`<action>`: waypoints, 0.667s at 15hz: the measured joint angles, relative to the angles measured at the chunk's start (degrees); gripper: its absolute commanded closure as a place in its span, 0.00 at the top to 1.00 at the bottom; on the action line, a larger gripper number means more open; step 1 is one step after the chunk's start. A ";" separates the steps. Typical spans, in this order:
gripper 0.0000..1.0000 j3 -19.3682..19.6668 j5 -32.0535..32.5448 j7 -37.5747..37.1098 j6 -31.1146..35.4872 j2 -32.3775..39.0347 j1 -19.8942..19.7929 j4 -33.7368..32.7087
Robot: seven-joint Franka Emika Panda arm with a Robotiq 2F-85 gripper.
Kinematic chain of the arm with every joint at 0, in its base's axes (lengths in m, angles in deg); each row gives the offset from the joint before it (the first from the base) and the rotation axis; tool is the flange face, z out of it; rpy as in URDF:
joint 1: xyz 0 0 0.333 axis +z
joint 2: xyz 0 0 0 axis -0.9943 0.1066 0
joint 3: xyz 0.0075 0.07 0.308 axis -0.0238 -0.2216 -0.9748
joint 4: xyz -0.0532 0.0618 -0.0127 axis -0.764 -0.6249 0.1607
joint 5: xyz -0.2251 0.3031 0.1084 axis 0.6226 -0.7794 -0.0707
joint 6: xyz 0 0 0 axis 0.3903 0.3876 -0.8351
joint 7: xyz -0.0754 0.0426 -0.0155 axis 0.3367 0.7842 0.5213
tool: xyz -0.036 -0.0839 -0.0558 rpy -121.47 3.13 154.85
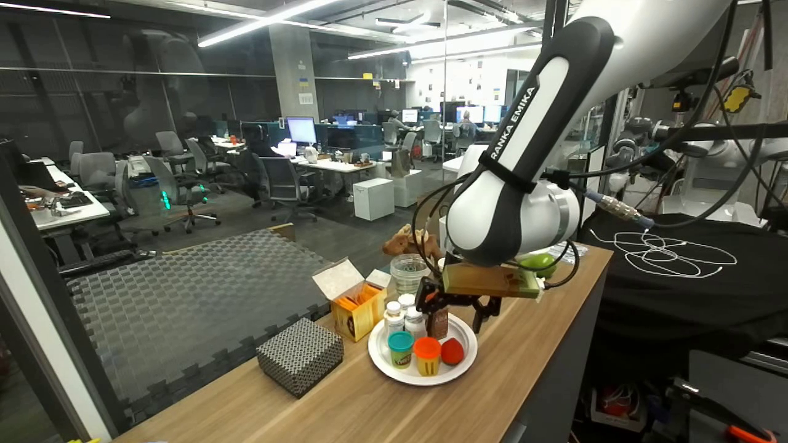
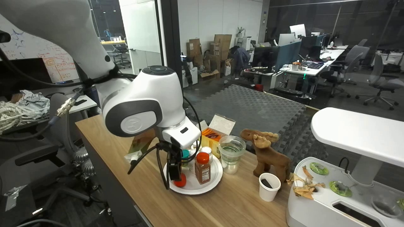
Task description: Put the left clear cup in the clear cup near the moose, then put the bottles and orange plushie surrounding the white plate on the white plate
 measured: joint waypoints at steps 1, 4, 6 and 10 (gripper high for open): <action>1.00 -0.01 -0.02 0.75 -0.02 -0.36 0.00 0.23; 1.00 0.90 1.72 3.52 -2.30 -3.64 0.77 2.46; 1.00 4.21 7.89 3.73 -7.85 -7.93 3.35 4.66; 1.00 6.46 20.44 4.62 -24.03 -19.91 5.63 7.21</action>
